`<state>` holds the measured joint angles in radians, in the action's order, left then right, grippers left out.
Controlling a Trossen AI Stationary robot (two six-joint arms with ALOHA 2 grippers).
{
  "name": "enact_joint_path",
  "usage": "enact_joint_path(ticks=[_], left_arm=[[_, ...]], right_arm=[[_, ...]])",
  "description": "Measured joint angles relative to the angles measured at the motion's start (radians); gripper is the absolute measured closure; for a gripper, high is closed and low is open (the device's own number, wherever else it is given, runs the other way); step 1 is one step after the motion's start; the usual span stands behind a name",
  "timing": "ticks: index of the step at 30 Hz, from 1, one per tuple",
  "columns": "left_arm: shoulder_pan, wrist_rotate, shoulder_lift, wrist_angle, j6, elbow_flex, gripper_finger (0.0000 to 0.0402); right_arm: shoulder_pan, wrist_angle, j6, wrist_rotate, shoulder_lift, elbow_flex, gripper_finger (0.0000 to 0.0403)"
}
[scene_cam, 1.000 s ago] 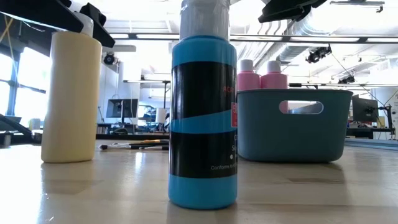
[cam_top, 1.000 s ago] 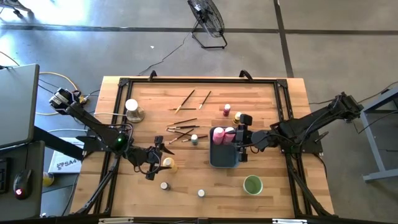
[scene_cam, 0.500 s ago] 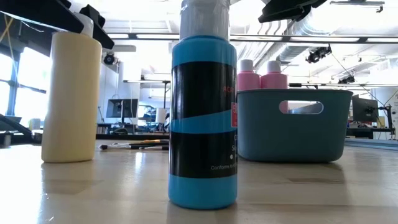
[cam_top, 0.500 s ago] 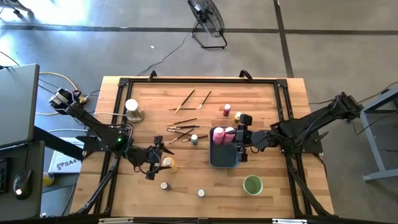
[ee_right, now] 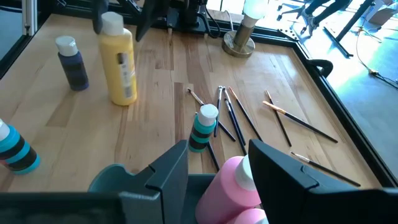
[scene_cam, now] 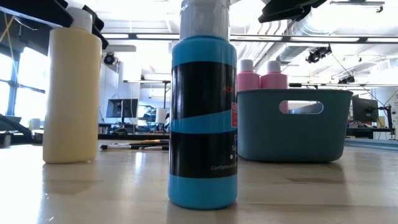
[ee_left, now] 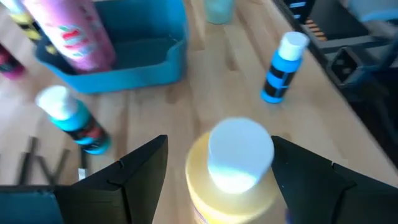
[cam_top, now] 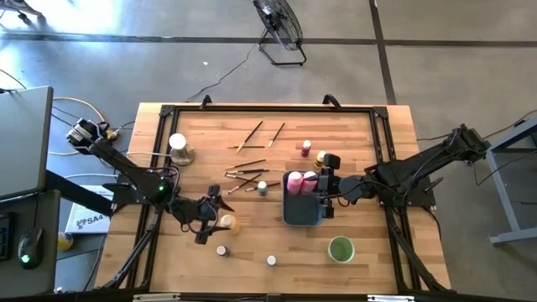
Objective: Pick & Place Paint Supplies
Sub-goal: Put the large yellow paint bottle into the blue bin
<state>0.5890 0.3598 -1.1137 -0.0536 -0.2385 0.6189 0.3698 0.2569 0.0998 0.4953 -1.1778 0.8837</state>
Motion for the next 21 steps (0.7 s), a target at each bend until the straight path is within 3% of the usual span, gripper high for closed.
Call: enact_joint_path(ticks=[5,21], left_arm=[[0.000,-0.009,0.000,-0.002,-0.059,0.000,0.0130],[0.000,0.018,-0.001,0.001,-0.055,0.000,0.0130]], right_arm=[[0.000,0.000,0.000,0.000,0.000,0.000,0.0241],[0.000,0.000,0.000,0.000,0.000,0.000,0.0241]])
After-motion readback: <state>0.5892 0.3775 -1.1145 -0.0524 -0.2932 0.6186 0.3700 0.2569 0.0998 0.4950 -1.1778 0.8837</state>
